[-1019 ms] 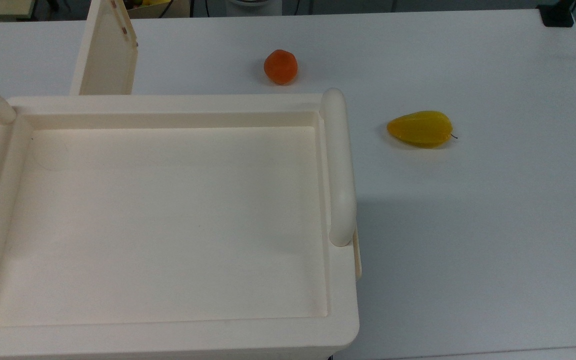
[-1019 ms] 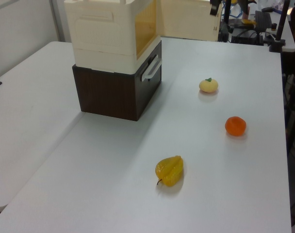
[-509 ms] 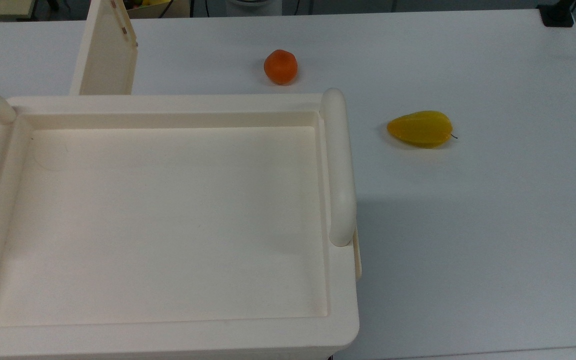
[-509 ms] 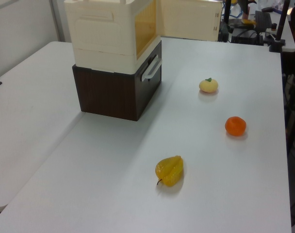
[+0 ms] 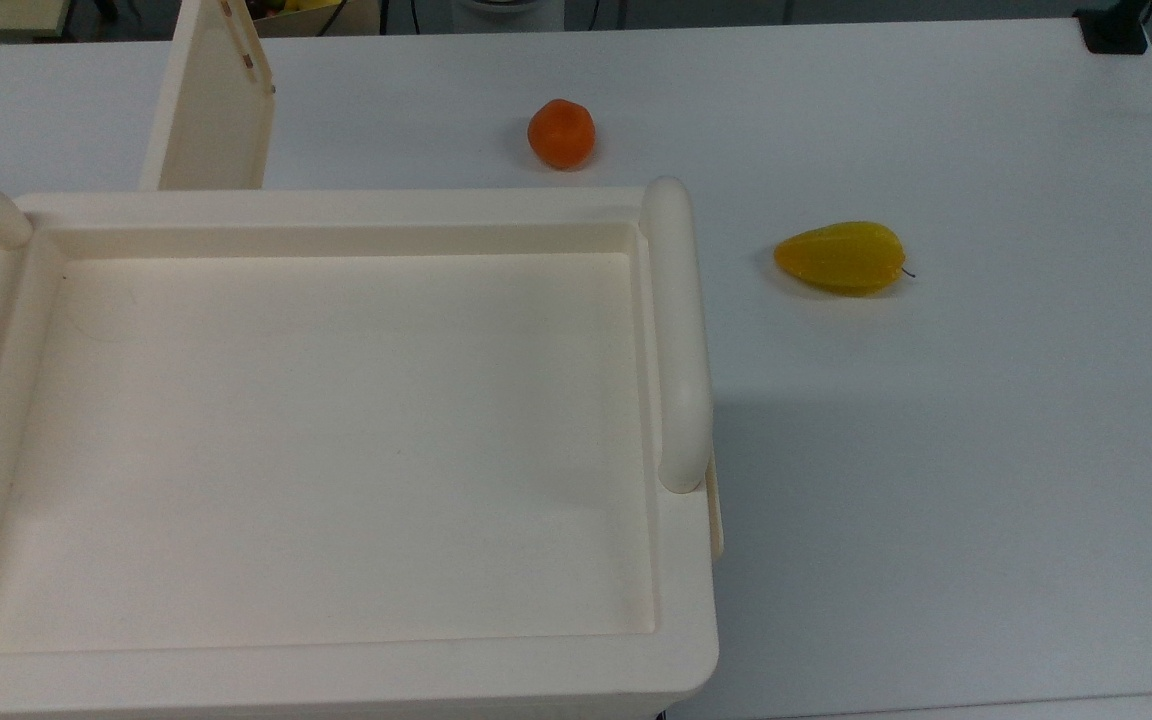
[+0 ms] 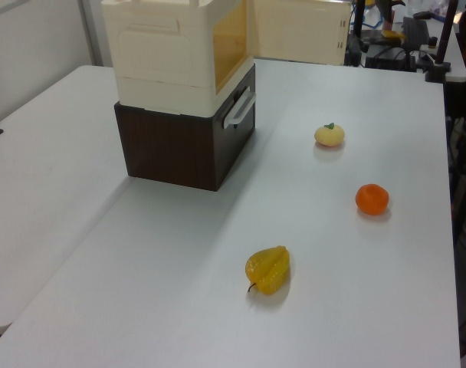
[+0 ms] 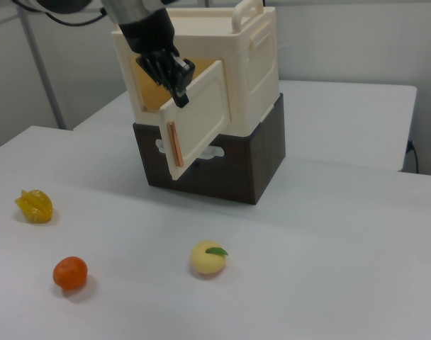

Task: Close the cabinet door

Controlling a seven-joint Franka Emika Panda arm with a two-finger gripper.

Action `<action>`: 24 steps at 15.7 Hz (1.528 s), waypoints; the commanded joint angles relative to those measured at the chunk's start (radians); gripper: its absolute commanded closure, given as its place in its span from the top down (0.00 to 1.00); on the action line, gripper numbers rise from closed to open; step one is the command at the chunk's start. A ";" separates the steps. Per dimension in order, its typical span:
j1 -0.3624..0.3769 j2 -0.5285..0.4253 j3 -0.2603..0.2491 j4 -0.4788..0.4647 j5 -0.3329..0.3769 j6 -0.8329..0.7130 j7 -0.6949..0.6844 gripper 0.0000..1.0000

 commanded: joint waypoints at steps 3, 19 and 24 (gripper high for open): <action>0.008 0.045 0.000 0.000 0.108 0.061 -0.007 0.00; 0.137 0.167 0.098 -0.002 0.193 0.429 0.221 0.00; 0.140 0.174 0.104 -0.015 0.187 0.492 0.260 0.00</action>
